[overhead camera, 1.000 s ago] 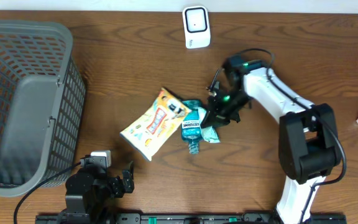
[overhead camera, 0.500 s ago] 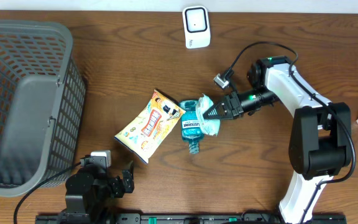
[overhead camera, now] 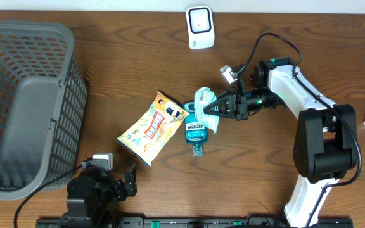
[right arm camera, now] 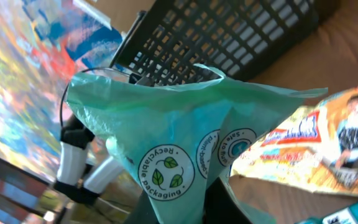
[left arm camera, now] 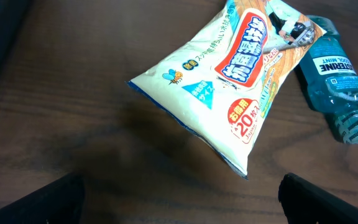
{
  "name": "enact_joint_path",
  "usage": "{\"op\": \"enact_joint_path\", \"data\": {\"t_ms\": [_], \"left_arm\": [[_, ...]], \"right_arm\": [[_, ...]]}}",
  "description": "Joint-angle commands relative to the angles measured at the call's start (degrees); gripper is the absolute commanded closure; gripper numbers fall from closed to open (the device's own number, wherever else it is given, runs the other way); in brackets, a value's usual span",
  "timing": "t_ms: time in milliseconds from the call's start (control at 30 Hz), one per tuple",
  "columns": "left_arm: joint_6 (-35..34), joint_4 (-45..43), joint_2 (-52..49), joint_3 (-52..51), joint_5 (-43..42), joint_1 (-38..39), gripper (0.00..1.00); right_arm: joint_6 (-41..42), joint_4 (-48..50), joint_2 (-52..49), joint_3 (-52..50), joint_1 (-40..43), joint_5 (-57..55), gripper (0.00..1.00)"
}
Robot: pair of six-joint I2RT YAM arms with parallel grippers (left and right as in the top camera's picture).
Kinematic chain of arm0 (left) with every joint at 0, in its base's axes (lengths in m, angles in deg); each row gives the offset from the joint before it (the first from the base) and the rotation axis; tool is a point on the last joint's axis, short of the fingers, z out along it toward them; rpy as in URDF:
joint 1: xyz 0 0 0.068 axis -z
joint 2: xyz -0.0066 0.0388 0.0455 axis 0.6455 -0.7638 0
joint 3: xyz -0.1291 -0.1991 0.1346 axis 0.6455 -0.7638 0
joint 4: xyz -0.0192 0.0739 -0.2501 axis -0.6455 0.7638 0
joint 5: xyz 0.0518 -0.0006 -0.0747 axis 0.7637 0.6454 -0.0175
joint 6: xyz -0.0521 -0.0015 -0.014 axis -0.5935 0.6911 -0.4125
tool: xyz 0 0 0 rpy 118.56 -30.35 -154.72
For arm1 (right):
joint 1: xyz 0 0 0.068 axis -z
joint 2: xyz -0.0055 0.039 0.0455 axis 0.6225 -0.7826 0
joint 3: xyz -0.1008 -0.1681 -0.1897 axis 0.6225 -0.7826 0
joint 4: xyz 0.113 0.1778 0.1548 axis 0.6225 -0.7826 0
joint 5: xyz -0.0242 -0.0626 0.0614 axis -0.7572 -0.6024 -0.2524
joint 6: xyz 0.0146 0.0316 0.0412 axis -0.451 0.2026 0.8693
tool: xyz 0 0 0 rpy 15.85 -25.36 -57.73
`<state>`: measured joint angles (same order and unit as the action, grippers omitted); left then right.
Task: Scan the item barcode
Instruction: 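Lift the wipes pack with the right gripper and pull it right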
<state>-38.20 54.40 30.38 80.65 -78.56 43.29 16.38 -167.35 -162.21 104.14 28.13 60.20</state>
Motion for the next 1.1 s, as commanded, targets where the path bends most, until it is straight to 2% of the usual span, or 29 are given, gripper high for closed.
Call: {"op": "enact_joint_path", "data": {"t_ms": [0,133,633,900,933,1000,1033,1067], "left_arm": [[-0.1,1.8,0.0,-0.1,0.5,0.0,0.01],[-0.1,1.8,0.0,-0.1,0.5,0.0,0.01],[-0.1,1.8,0.0,-0.1,0.5,0.0,0.01],[-0.1,1.8,0.0,-0.1,0.5,0.0,0.01],[-0.1,1.8,0.0,-0.1,0.5,0.0,0.01],[-0.1,1.8,0.0,-0.1,0.5,0.0,0.01],[-0.1,1.8,0.0,-0.1,0.5,0.0,0.01],[-0.1,1.8,0.0,-0.1,0.5,0.0,0.01]], "right_arm": [[-13.8,-2.7,-0.5,0.6,-0.5,3.2,0.99],[-26.4,-10.7,0.4,0.4,-1.2,3.0,0.99],[-21.9,-10.7,21.1,0.4,-2.9,-13.8,0.98],[-21.1,-10.7,22.6,0.4,-2.8,-17.8,0.98],[-21.0,-10.7,22.6,0.4,-2.8,-18.7,0.93],[-20.8,-10.7,22.6,0.4,-2.8,-20.1,0.91],[-20.3,-10.7,22.6,0.4,-2.8,-20.7,0.92],[-20.4,-10.7,22.6,0.4,-2.8,-20.8,0.97]]}}
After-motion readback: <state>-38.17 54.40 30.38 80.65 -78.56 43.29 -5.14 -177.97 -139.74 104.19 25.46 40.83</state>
